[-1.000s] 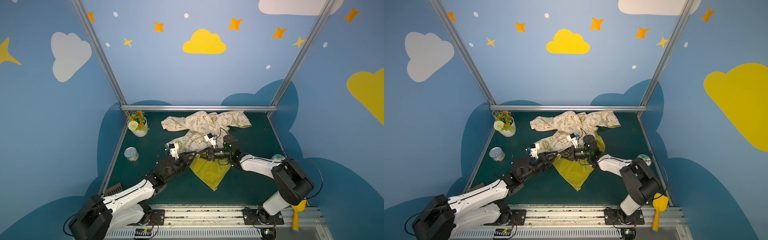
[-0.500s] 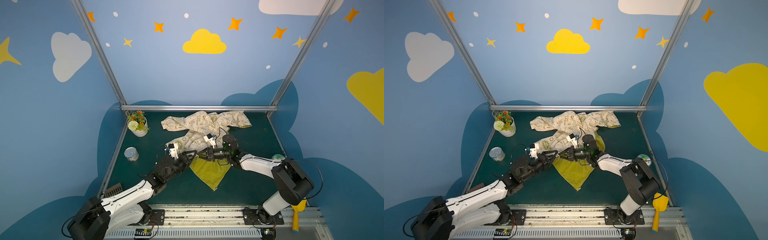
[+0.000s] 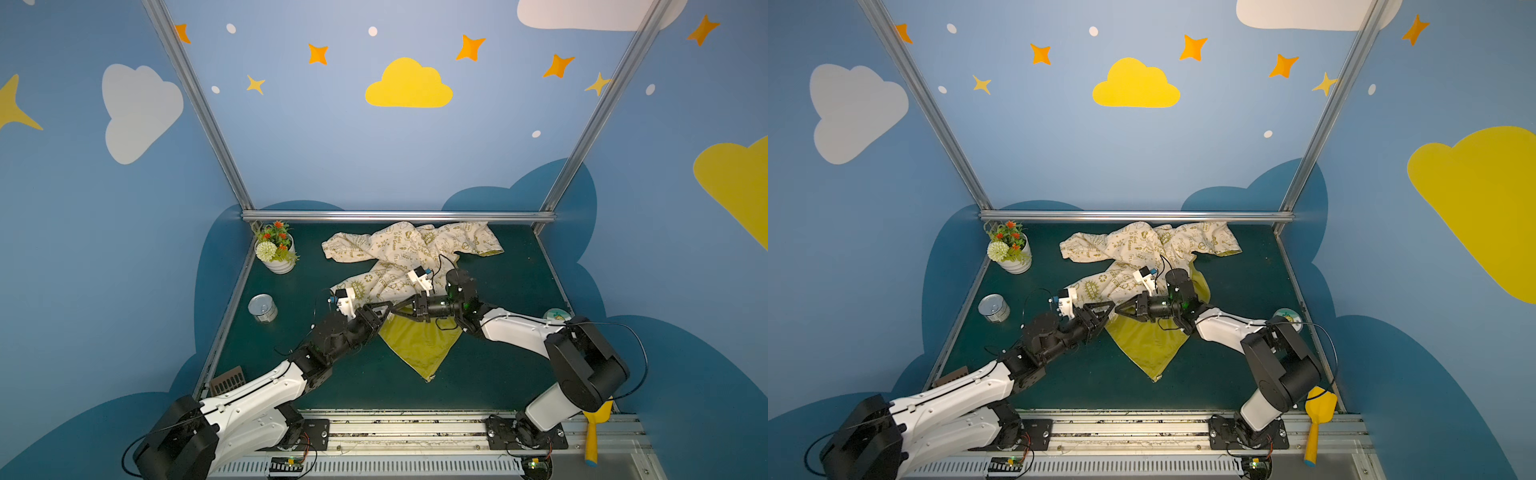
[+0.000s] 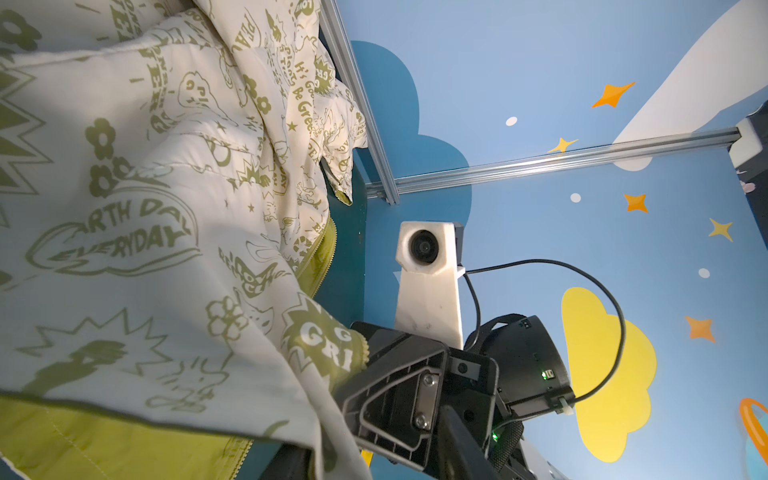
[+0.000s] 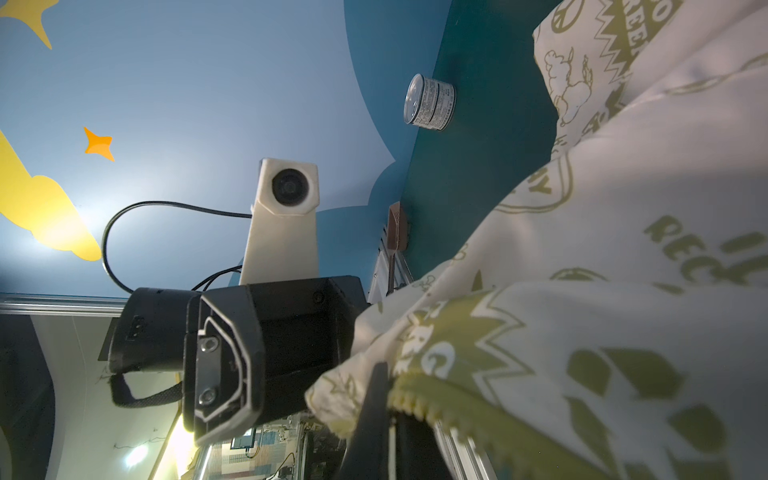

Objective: Zip up the jacket

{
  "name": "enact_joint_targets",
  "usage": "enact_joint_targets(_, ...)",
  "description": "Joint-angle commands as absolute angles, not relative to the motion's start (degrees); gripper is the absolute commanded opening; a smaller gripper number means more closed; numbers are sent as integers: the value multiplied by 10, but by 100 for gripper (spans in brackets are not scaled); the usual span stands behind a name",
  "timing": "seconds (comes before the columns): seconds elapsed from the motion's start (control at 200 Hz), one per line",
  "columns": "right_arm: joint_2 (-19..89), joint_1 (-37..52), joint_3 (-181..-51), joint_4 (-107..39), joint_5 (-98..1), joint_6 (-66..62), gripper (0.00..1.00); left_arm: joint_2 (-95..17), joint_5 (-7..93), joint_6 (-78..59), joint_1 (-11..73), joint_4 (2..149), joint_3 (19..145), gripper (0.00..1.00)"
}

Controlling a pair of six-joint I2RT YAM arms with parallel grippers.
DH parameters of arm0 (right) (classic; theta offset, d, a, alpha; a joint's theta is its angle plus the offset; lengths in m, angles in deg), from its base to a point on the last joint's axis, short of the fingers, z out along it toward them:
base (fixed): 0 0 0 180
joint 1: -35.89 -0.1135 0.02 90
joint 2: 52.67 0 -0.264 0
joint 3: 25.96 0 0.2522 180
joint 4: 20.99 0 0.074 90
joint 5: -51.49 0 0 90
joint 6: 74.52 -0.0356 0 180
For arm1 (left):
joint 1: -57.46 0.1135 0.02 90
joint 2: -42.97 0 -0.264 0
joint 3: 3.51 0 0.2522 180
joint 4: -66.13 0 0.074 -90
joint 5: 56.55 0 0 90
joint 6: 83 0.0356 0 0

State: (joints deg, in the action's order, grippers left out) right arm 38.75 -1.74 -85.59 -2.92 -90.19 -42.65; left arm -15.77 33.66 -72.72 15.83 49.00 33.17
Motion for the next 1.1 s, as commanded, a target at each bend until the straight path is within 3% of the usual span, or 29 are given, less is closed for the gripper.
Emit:
enact_joint_targets(0.0,366,-16,-871,-20,-913,-427,0,-152,334,-716,160,500,330,47)
enact_joint_targets(0.255,367,-16,-871,-20,-915,-431,0,-152,334,-712,160,508,334,30)
enact_joint_targets(0.36,365,-16,-874,-23,-914,-431,0,-152,333,-712,160,517,334,12)
enact_joint_targets(0.466,355,-14,-878,-54,-900,-422,3,-151,333,-711,160,533,335,4)
enact_joint_targets(0.551,338,-8,-870,-67,-884,-423,35,-147,332,-710,159,541,332,3)
enact_joint_targets(0.606,324,-3,-865,-80,-873,-430,43,-141,329,-706,160,554,331,3)
enact_joint_targets(0.711,279,5,-855,-174,-824,-428,47,-129,324,-699,159,580,332,3)
enact_joint_targets(0.891,176,9,-831,-474,-641,-430,49,-117,324,-690,160,613,335,3)
enact_joint_targets(1.091,110,10,-723,-539,-566,-489,55,-121,327,-681,160,620,343,3)
